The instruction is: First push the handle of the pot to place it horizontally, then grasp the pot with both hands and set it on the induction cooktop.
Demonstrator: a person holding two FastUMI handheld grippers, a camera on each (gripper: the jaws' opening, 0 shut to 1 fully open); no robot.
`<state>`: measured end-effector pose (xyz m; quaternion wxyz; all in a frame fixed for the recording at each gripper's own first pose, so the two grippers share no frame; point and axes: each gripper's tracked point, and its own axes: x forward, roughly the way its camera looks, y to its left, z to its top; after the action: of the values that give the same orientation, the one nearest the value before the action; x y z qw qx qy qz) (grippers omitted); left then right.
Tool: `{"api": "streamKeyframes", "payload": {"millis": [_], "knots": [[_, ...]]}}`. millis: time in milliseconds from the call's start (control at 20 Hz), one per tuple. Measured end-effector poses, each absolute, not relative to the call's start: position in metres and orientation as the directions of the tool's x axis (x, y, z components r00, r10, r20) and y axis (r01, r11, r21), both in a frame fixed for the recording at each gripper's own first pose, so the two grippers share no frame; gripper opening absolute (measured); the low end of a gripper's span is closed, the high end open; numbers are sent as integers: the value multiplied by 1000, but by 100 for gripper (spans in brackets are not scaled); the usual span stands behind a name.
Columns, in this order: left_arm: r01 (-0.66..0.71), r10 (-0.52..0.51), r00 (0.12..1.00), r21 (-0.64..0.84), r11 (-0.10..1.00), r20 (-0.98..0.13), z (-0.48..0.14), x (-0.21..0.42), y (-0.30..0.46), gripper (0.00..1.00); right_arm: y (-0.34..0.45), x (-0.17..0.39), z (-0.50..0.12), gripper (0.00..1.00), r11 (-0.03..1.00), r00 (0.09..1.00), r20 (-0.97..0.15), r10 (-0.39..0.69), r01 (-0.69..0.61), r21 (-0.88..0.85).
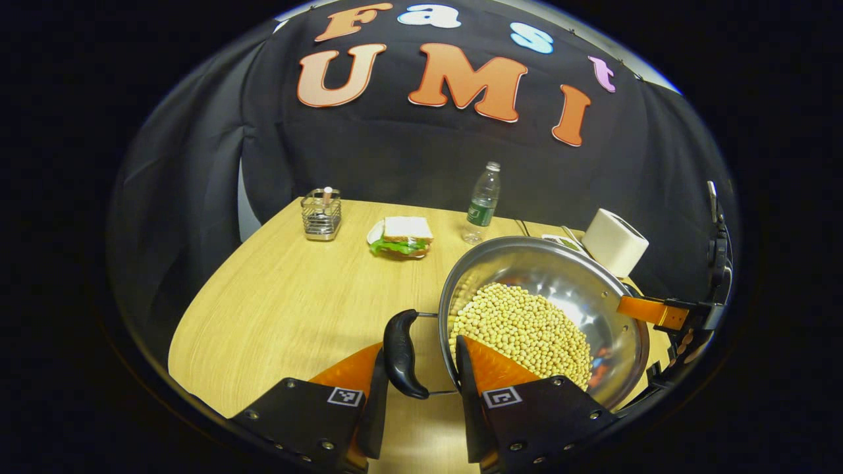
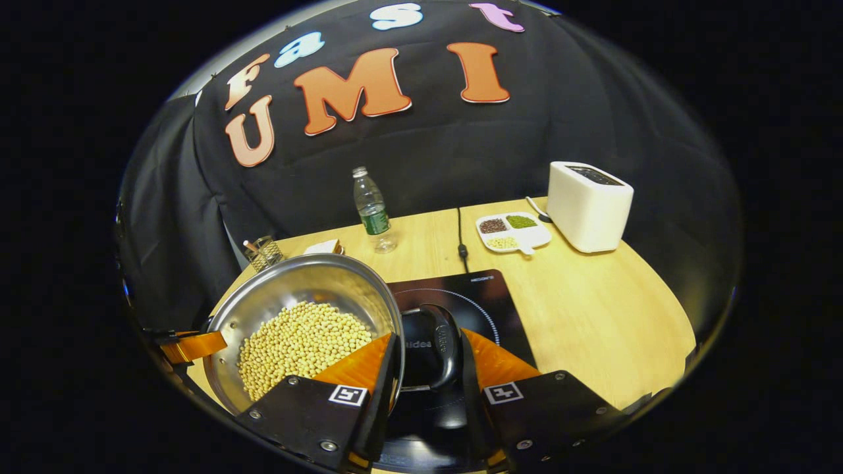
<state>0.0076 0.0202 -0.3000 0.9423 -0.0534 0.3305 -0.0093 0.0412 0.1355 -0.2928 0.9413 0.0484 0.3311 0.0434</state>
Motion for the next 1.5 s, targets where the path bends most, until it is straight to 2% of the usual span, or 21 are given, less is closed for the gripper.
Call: {"api": "streamKeyframes", "payload": {"millis": [750,1500], "knots": [[73,-127,749,-109,991,-651,-315,20,-66,52,53,38,-295,51,990,781,-624,37,56,128],[76,-124,731,-100,992,-672,-329,44,-74,51,42,57,-309,50,988,764,-645,26,80,134]]}}
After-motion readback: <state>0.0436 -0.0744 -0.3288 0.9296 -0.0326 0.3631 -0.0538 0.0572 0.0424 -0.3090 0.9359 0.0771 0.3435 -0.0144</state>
